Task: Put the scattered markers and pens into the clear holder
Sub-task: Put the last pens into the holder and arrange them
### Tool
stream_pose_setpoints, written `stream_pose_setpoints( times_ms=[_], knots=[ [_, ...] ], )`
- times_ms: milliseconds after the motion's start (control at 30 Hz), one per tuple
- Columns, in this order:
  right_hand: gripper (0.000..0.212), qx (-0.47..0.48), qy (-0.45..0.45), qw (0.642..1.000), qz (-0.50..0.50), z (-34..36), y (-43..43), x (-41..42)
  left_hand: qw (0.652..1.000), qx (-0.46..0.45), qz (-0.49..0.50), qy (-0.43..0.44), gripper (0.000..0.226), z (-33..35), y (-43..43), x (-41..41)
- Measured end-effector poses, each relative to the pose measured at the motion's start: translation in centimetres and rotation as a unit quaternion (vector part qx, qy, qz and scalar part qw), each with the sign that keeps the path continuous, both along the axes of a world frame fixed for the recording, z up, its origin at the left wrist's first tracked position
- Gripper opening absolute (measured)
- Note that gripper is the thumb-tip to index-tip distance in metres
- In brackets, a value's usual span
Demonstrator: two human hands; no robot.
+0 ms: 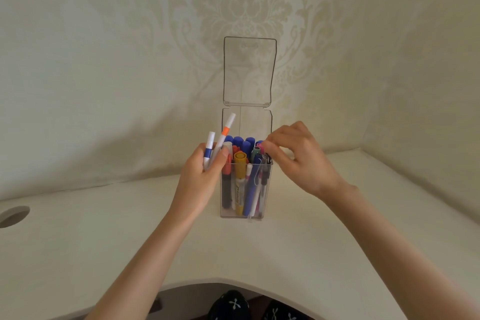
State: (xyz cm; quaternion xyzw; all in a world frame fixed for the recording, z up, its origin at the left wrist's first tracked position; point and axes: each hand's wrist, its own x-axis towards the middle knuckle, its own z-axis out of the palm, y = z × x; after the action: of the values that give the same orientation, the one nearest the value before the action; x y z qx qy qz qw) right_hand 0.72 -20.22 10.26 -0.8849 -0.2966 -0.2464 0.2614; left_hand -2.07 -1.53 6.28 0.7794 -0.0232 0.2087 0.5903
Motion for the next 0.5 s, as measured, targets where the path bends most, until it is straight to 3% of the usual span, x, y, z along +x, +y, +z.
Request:
stream_pose_setpoints(
  times_ms=[100,233,367,500],
  knots=[
    [0.050,0.037,0.026,0.999,-0.004,0.0,-0.1,-0.3,1.000,-0.008,-0.011,-0.025,0.016,0.0,-0.1,-0.6],
    [0.035,0.151,0.122,0.981,0.001,1.5,0.6,-1.0,0.994,-0.024,-0.097,-0.047,0.022,1.0,-0.4,-1.5],
    [0.018,0.263,0.219,0.931,0.129,2.7,2.2,-1.5,0.981,-0.001,-0.193,-0.022,0.019,2.8,-1.1,-2.0],
    [0.010,0.401,0.225,0.873,0.163,3.3,2.9,-1.2,0.984,0.046,-0.168,-0.040,0.014,3.8,-0.6,-1.4]
  ],
)
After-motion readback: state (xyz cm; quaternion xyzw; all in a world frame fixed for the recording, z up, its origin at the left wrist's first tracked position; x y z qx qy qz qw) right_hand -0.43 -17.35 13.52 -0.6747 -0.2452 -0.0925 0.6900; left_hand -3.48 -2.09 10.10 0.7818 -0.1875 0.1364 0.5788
